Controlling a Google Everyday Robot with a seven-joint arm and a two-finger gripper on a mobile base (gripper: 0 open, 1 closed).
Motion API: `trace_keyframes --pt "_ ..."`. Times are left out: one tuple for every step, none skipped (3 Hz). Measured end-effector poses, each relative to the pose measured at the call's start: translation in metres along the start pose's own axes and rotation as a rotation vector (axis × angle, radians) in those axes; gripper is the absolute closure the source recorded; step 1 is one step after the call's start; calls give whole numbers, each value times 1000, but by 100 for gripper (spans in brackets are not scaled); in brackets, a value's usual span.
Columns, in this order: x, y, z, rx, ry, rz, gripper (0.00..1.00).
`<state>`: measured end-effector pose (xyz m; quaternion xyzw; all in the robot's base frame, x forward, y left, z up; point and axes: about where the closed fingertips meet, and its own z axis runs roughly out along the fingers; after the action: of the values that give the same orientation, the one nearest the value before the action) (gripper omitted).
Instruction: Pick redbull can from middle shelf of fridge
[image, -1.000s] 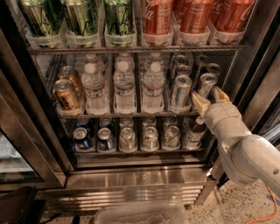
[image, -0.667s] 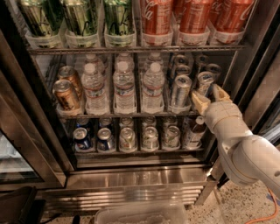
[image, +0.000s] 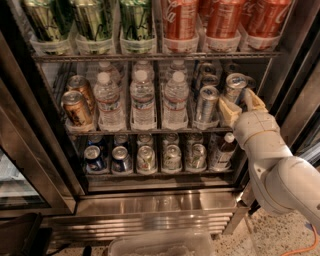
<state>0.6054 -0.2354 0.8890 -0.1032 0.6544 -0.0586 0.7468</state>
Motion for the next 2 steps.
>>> trace_keyframes --pt "-9 -6 -13 18 -3 -36 100" --pt "-17 -18 -29 45 -8 -83 100"
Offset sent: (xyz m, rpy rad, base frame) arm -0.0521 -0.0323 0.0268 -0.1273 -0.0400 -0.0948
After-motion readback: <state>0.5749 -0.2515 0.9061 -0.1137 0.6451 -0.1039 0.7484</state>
